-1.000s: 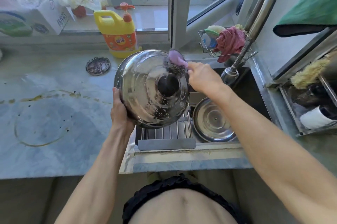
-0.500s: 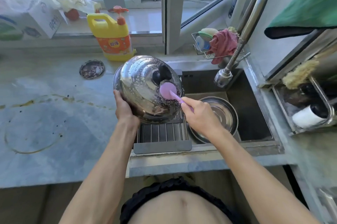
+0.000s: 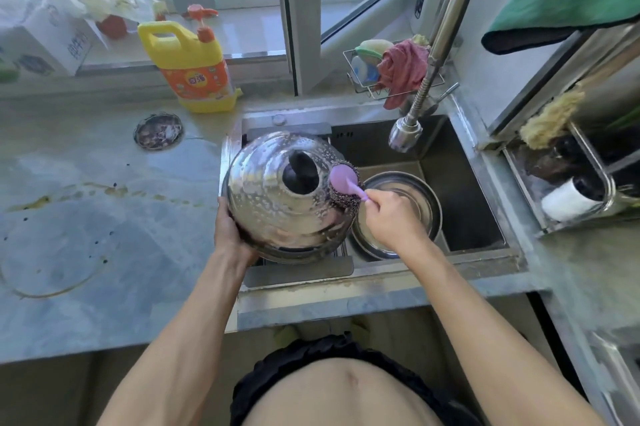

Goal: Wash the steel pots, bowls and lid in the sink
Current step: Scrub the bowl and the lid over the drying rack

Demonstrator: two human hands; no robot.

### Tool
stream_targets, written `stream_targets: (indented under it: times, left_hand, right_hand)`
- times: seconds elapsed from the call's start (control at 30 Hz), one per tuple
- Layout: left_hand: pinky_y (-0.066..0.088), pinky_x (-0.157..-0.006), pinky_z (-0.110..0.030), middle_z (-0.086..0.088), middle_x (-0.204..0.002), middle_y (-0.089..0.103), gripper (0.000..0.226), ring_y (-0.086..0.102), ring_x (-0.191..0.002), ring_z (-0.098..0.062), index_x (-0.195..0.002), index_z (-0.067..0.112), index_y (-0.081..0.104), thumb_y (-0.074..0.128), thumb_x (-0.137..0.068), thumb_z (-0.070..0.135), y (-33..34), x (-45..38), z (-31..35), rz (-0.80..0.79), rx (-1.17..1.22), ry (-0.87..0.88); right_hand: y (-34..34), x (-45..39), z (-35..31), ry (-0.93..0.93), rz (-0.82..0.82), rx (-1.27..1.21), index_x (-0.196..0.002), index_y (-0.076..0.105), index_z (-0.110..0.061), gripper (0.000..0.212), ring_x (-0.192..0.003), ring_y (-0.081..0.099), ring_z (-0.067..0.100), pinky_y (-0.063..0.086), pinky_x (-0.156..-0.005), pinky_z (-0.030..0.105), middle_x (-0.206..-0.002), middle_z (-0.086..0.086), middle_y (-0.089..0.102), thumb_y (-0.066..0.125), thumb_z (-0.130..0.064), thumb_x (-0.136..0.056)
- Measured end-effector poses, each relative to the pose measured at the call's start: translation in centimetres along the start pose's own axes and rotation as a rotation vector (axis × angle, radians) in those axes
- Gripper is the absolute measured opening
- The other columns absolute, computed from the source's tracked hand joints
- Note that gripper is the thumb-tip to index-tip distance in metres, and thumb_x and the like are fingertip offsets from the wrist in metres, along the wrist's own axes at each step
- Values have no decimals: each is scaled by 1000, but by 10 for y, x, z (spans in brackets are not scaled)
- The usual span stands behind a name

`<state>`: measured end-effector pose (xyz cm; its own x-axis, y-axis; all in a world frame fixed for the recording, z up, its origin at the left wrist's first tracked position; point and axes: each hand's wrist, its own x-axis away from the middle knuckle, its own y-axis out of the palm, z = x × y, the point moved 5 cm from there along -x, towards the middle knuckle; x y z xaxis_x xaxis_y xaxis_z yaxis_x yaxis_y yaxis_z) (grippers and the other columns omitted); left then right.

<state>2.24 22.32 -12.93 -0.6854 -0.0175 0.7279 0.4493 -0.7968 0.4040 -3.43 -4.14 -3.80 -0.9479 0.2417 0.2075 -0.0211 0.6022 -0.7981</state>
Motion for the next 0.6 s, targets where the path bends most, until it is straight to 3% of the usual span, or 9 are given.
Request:
stream_targets:
  times: [0.13, 0.23, 0.3, 0.37, 0.43, 0.5, 0.6]
  left_hand:
    - [48, -107, -60, -9, -127, 72, 69, 67, -119, -35, -128, 26, 73, 61, -80, 75, -19, -7, -8, 90, -139, -82]
    - [58, -90, -57, -10, -111, 77, 58, 73, -100, -29, -121, 19, 75, 69, -78, 56, -38, -38, -2, 226, -306, -26]
    - [61, -76, -44, -13, -89, 72, 40, 67, -78, -27, -106, 7, 72, 63, -86, 41, -31, -17, 14, 356, -429, 59]
    - [58, -73, -42, -11, -74, 58, 30, 56, -68, -27, -83, 7, 61, 52, -96, 33, -19, 5, 27, 409, -540, 155]
    - [59, -80, -46, -11, -74, 57, 28, 55, -71, -27, -78, 8, 58, 50, -92, 31, -13, 16, 33, 436, -596, 227]
    - [55, -75, -41, -10, -79, 59, 22, 55, -76, -26, -85, 11, 60, 51, -84, 30, -9, 22, 35, 403, -617, 251]
    - [50, -79, -36, -4, -79, 57, 18, 56, -86, -27, -80, 15, 56, 56, -92, 28, -3, 28, 30, 376, -674, 239]
  right_hand:
    - [1, -1, 8, 6, -54, 9, -102, 67, -15, 25, -89, 57, 37, 48, -74, 43, -92, 14, 67, 43, -20, -98]
    - [-1, -7, 8, -17, -59, 54, -98, 66, -16, 24, -86, 57, 36, 47, -67, 40, -88, 12, 66, 42, -21, -98]
    - [-2, -14, 5, -33, -79, 72, -98, 65, -17, 24, -84, 58, 33, 44, -62, 37, -88, 9, 65, 42, -23, -98]
    - [-3, -20, 2, -40, -91, 93, -95, 63, -19, 23, -81, 58, 33, 38, -59, 34, -89, 9, 64, 41, -24, -99]
    - [-1, -26, -1, -50, -98, 87, -90, 60, -19, 21, -80, 57, 35, 36, -58, 34, -87, 11, 62, 41, -23, -98]
    - [0, -30, -3, -62, -107, 91, -88, 59, -18, 21, -79, 54, 35, 36, -60, 34, -86, 12, 61, 41, -22, -98]
    - [3, -33, -3, -77, -145, 100, -94, 63, -15, 23, -81, 56, 34, 37, -61, 33, -90, 11, 61, 42, -21, -98]
